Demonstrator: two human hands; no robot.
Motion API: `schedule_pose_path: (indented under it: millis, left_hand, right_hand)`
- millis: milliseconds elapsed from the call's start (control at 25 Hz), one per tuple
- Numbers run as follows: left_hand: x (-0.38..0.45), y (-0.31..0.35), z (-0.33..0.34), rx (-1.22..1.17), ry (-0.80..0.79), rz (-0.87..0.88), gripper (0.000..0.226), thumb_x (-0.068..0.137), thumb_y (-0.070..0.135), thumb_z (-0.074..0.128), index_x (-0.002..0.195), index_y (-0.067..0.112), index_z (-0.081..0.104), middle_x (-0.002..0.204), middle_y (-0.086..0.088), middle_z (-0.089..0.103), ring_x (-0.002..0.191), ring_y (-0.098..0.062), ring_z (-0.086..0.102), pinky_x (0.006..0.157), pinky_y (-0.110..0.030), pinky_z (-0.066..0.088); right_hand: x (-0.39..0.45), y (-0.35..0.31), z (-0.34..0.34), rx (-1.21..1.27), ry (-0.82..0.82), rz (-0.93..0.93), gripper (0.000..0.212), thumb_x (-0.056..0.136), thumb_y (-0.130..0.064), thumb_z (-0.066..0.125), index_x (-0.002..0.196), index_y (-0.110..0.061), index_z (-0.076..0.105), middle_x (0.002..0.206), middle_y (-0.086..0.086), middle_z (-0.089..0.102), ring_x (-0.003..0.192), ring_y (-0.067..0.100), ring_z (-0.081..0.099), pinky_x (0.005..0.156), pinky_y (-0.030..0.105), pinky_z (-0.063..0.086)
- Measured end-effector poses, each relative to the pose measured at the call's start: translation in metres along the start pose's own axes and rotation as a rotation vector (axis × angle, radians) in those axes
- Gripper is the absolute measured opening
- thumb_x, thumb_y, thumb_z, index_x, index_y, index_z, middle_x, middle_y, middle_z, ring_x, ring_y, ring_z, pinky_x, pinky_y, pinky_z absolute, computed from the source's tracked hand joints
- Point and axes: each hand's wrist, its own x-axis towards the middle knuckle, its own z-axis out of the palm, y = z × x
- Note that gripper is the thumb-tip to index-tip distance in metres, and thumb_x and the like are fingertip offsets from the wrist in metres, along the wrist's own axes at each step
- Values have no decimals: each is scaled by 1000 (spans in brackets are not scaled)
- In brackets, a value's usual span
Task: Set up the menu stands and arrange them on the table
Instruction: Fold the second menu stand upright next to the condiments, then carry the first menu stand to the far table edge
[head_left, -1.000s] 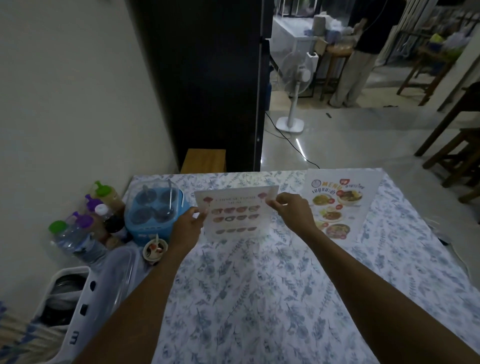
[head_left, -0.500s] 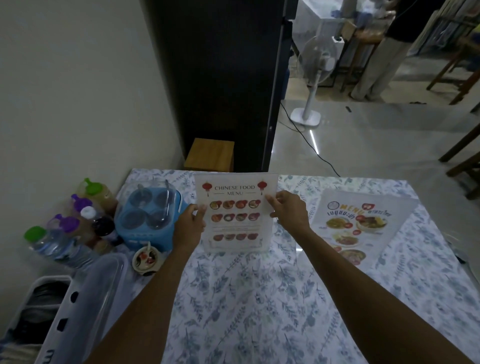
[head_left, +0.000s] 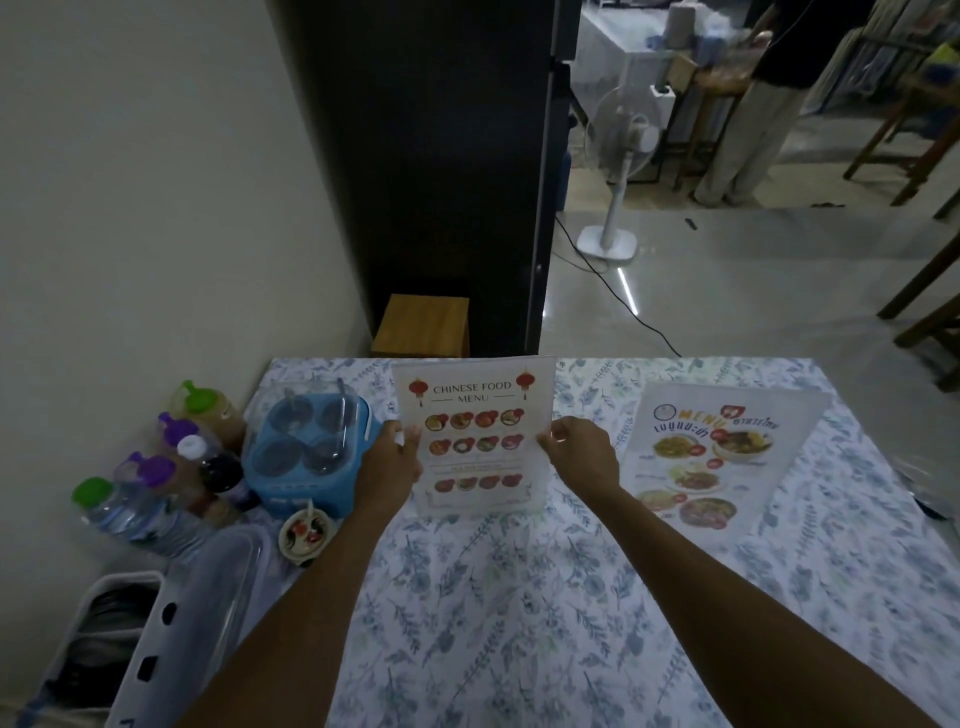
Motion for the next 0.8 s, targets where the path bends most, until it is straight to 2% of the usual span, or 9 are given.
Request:
schedule_pose_path:
  millis: [80,160,280,400,480,560,800]
  left_hand:
    - [-5,4,-1,-69,6,-30,31,91,43,60,114,30,45,92,-7,72,73,-23,71,77,-50,61]
    - [-13,8,-3,-105,18,-52,44,86,41,68,116,30,39,100,-7,69,78,-25,71,78,-52,60]
    - [-28,12,-3,-100,46,-39,46,83,45,71,106,28,34,96,-6,65,81,-30,70,78,-52,60]
    - [-44,19,-4,-30,31,-4,40,86,47,68,99,21,41,94,-4,66,82,-25,68,76,-47,59]
    - [-58,22,-2,-24,10,60,29,90,40,66,96,19,46,93,-1,65,84,-22,67,75,-43,58]
    - [-71,26,3,-32,-16,109,22,92,34,65,97,18,50,94,-1,66,87,-22,68,73,-39,57]
    - [-112,52,54,-38,-119,143,28,92,44,63,100,19,53,92,1,65,86,-24,65,76,-40,56]
  right_hand:
    - [-7,3,-1,5,21,7,41,89,-37,67,121,-12,68,113,5,74,99,21,70,84,36,55]
    - [-17,3,-5,37,42,36,42,87,-37,69,122,-14,66,114,4,74,101,21,69,86,35,53]
    - [-32,7,-13,90,50,60,35,84,-36,68,114,-18,67,106,3,76,88,19,72,82,34,57]
    - [-48,12,-25,95,79,59,30,84,-36,68,110,-20,69,102,1,77,83,20,73,82,37,59]
    - [-59,18,-33,89,111,55,29,84,-37,69,108,-21,69,100,1,77,82,19,73,82,38,60]
    - [-73,26,-40,87,135,49,27,85,-37,68,107,-20,69,98,1,77,81,18,73,80,39,60]
    - [-112,72,-80,98,207,147,26,82,-37,69,103,-22,70,96,1,78,81,17,74,77,41,62]
